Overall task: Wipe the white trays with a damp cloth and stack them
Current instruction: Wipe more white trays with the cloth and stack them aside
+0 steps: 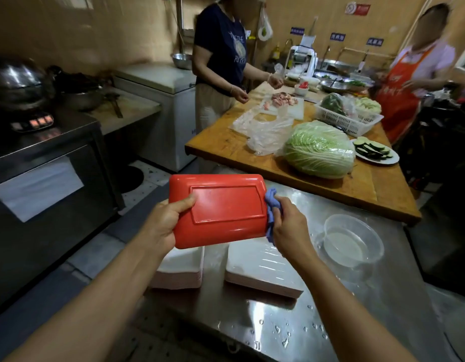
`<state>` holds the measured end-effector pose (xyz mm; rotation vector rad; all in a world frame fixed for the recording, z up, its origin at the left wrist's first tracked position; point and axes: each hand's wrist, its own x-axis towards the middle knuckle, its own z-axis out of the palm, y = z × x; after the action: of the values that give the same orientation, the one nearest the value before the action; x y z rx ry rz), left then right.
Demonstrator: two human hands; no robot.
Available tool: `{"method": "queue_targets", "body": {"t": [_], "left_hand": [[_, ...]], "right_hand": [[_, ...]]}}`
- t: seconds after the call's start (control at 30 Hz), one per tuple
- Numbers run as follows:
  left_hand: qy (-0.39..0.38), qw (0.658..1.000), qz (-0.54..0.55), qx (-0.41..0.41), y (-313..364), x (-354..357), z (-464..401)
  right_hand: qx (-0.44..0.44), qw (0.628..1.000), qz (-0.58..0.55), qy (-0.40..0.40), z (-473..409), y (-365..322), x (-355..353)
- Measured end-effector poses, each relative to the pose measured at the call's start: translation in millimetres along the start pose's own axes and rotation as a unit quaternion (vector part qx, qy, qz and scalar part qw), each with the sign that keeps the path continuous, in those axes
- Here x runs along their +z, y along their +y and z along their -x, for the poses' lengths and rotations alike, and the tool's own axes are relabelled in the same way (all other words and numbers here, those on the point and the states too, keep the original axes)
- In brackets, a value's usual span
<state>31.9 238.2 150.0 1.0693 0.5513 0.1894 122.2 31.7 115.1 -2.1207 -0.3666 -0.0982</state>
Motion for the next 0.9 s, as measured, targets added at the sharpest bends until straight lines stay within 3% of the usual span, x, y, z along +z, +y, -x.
{"method": "queue_targets", "body": {"t": [0.1,0.17,0.3,0.43,0.5,0.7,0.9], "left_hand": [[0.024,0.991,-0.071,0.113,8.1,-15.7,2.5],[0.05,0.948,-0.226,0.218,12.6,-28.7,4.7],[0.035,0.79,-0.507,0.342,10.5,-51.8,5.6],[-0.016,0.625,-0.656,0.423,-10.1,-62.6,8.1],[-0.027,0.574,-0.688,0.443,-20.4,-67.9,8.6],[-0.066,0.483,-0.758,0.433,-49.6,-79.1,5.3],[-0.085,0.482,-0.77,0.409,-69.9,-87.9,1.8]], "right_hand": [[-0.015,0.999,0.033,0.029,6.6,-1.2,5.6],[-0.009,0.999,0.026,0.03,12.7,-3.5,7.2],[-0.013,0.999,0.037,0.008,24.0,-7.5,12.2],[-0.003,0.999,0.035,0.003,34.2,-9.0,18.7],[-0.007,0.999,0.037,0.0,38.7,-9.8,22.9],[-0.012,0.999,0.041,-0.01,47.0,-10.2,35.1],[-0.003,0.999,0.044,-0.017,52.8,-9.8,41.3]]}}
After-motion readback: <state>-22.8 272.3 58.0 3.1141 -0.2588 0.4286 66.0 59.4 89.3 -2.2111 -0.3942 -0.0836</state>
